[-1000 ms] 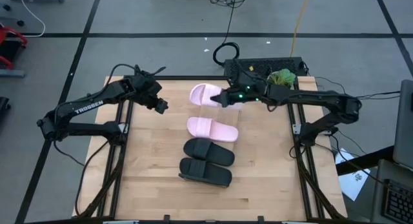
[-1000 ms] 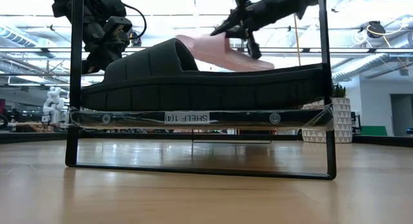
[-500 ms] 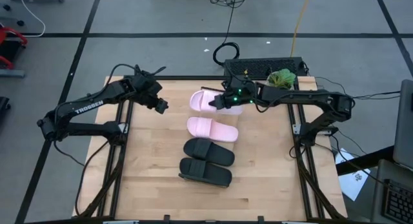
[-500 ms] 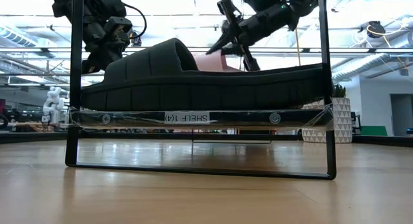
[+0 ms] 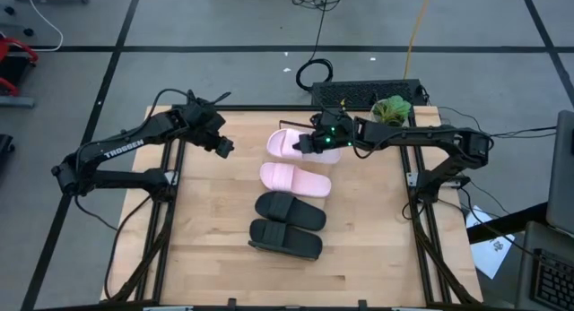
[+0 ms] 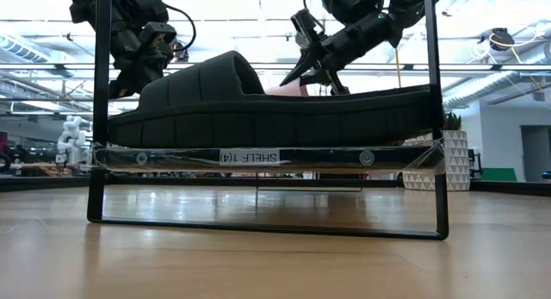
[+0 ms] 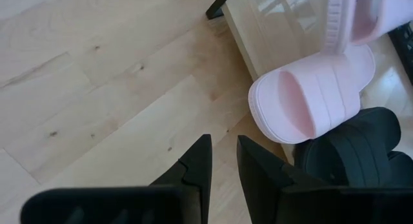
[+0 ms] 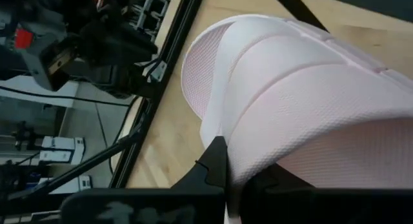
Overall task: Pick and place slides into the shelf
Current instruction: Put the pink slide on the shelf
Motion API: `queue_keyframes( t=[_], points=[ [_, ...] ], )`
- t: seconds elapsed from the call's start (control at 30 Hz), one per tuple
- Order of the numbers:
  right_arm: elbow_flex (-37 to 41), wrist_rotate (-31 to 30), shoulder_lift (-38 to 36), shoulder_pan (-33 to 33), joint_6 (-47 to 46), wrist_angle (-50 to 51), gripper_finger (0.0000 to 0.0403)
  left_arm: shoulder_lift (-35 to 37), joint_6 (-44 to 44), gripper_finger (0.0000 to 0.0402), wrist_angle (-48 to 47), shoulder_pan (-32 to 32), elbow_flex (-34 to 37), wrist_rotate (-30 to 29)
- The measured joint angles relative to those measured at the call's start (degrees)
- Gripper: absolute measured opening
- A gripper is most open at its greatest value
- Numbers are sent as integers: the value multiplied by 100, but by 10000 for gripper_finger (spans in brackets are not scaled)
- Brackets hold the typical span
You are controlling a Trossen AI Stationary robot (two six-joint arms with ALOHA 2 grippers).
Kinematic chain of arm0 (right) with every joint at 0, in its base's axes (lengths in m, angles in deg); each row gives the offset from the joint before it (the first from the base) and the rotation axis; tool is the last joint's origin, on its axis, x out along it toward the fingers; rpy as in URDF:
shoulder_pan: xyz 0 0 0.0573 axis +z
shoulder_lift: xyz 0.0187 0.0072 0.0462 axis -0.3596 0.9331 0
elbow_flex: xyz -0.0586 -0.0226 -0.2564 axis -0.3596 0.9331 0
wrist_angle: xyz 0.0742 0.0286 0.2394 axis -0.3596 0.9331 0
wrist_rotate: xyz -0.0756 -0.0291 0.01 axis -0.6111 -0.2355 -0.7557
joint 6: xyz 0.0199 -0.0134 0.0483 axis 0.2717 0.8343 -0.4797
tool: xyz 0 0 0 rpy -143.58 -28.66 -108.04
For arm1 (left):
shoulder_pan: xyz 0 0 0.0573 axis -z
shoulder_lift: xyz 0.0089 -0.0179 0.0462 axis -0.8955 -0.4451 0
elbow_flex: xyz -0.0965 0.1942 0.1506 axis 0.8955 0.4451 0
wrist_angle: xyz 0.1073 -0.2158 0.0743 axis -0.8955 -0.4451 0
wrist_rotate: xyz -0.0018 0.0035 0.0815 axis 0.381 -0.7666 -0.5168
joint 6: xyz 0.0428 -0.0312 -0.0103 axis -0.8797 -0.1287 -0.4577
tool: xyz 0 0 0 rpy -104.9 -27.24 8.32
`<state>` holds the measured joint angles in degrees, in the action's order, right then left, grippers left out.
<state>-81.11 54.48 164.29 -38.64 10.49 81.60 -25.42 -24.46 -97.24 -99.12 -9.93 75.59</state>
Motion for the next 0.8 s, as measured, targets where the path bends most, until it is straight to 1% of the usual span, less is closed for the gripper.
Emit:
queue_keyframes(
  t=[0.2,0.37,0.43,0.8],
  points=[
    [0,37,172,-35,-87,-52,0,0,4,70,0,0,0,-2],
    [0,67,578,-7,-120,-495,0,0,9,70,2,0,0,0],
    [0,176,708,-43,-161,-701,0,0,12,70,0,2,0,1],
    [2,214,920,-236,-118,-546,0,0,4,70,0,0,0,2]
  ],
)
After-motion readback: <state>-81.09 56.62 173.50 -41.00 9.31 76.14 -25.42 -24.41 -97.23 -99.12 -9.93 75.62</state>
